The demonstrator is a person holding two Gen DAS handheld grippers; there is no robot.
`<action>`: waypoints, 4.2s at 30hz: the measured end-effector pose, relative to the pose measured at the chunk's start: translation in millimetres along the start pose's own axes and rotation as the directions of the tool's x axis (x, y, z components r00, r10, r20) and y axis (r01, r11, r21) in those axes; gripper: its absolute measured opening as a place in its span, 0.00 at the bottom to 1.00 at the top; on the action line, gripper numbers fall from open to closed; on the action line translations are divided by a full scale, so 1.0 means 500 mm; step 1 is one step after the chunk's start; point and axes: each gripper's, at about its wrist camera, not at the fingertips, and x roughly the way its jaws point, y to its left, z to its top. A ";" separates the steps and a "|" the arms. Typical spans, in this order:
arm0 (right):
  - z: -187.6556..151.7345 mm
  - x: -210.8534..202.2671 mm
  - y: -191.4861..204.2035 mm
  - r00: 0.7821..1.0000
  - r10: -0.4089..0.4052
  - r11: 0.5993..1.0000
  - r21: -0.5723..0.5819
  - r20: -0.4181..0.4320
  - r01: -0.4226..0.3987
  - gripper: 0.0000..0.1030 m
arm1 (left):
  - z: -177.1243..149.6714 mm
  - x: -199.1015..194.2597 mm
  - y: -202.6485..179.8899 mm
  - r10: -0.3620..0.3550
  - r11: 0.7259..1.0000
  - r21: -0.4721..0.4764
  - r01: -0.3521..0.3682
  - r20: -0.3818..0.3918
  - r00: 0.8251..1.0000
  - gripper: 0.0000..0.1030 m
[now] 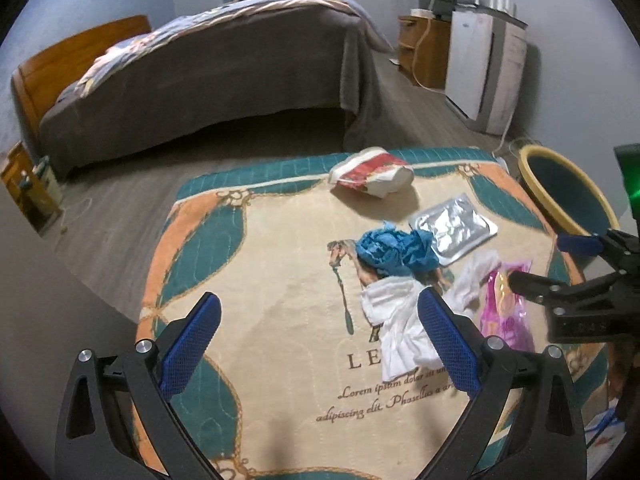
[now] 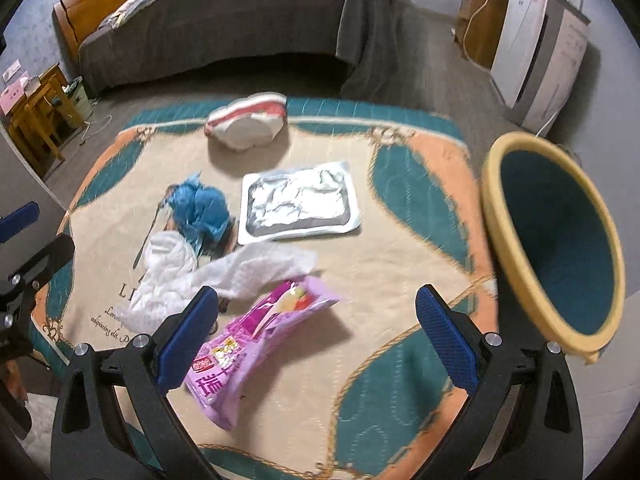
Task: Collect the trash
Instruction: 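Withdraw both open tools from the bin back over the rug, then grasp the pink snack wrapper with right tool while left tool grasps white tissue, then carry wrapper and tissue over the bin and open both tools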
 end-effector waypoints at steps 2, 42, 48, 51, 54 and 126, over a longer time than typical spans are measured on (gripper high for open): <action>-0.004 0.010 0.005 1.000 0.013 1.000 0.002 -0.014 -0.013 0.94 | -0.004 0.007 -0.001 -0.017 1.000 0.001 0.017 -0.009 1.000 0.95; 0.031 -0.079 -0.104 0.994 0.020 1.000 0.016 0.104 -0.021 0.08 | 0.062 0.027 -0.161 -0.293 0.947 0.142 0.288 0.011 0.956 0.28; 0.041 -0.103 -0.142 0.990 -0.002 0.999 0.043 0.143 -0.005 0.08 | 0.090 0.014 -0.182 -0.281 0.950 0.151 0.273 0.039 0.959 0.28; 0.037 -0.108 -0.154 0.988 -0.001 0.999 0.053 0.152 -0.007 0.08 | 0.095 0.012 -0.189 -0.282 0.951 0.140 0.274 0.039 0.959 0.28; 0.033 -0.109 -0.164 0.987 -0.006 0.999 0.050 0.160 -0.002 0.08 | 0.102 0.013 -0.197 -0.285 0.950 0.140 0.277 0.042 0.958 0.28; -0.021 -0.095 -0.568 0.980 -0.132 0.935 0.346 0.148 0.074 0.08 | 0.203 0.138 -0.615 -0.435 0.830 0.332 0.449 -0.119 0.893 0.29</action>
